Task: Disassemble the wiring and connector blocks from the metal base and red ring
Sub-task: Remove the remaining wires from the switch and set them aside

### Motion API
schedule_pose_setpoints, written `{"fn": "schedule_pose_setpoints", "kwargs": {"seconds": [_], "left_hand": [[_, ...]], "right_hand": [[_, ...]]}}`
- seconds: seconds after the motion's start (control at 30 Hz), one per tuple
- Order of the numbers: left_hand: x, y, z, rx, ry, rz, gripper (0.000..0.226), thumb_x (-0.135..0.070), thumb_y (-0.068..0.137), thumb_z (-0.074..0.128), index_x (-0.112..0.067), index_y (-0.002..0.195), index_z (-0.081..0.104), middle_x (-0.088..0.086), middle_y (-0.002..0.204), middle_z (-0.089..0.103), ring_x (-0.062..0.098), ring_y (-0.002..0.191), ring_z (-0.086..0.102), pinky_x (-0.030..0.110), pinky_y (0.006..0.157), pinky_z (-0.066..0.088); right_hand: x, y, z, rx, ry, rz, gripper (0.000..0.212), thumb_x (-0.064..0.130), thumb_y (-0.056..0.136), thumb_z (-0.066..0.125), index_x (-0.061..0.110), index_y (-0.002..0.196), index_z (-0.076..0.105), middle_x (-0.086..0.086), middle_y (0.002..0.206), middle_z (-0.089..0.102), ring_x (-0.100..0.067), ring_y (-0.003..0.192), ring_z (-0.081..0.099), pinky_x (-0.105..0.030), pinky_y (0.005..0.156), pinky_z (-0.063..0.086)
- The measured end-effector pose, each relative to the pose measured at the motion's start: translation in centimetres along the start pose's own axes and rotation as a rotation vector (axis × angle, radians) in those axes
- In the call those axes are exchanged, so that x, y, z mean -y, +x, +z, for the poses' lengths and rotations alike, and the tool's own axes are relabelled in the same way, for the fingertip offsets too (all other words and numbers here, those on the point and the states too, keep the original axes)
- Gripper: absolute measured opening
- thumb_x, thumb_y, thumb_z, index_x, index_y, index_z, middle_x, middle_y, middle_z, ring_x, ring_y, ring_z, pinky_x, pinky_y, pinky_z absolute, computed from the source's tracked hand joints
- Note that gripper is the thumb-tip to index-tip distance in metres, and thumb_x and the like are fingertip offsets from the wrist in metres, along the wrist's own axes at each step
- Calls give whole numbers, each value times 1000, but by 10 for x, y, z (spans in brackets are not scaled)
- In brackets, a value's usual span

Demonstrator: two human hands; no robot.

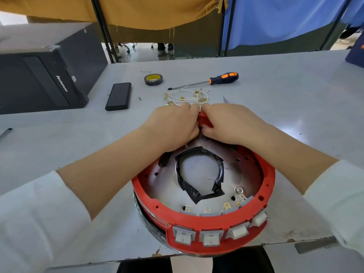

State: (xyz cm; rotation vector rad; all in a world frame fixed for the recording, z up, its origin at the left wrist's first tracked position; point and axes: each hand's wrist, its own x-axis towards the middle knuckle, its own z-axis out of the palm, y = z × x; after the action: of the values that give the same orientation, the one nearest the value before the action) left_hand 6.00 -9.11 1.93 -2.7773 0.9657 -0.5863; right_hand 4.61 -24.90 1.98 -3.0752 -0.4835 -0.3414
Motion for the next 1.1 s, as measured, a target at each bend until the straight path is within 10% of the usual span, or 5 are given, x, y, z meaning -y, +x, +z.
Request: {"fn": "schedule_pose_setpoints", "kwargs": {"seconds": [0.17,0.93,1.1], "left_hand": [[-5,8,6,32,153,-4,20,-22,91,36,-10,103,44,10,101,60,34,82,62,33,50,26],[-2,3,0,21,127,-8,37,-29,96,37,-10,128,40,8,120,54,35,83,61,33,50,26],[1,-7,-2,-67,313,49,23,-24,82,65,-6,95,65,7,81,62,25,37,51,21,35,18]], "right_hand": [[1,0,0,-15,-40,-11,22,32,88,47,16,104,48,-7,98,63,-28,78,51,-31,46,17],[2,-2,-7,4,-2,23,15,32,90,44,17,91,42,-5,89,57,-24,72,41,-29,46,16],[3,-2,-5,0,-6,7,16,32,90,44,17,86,39,-7,93,60,-24,72,41,-29,46,15]]}}
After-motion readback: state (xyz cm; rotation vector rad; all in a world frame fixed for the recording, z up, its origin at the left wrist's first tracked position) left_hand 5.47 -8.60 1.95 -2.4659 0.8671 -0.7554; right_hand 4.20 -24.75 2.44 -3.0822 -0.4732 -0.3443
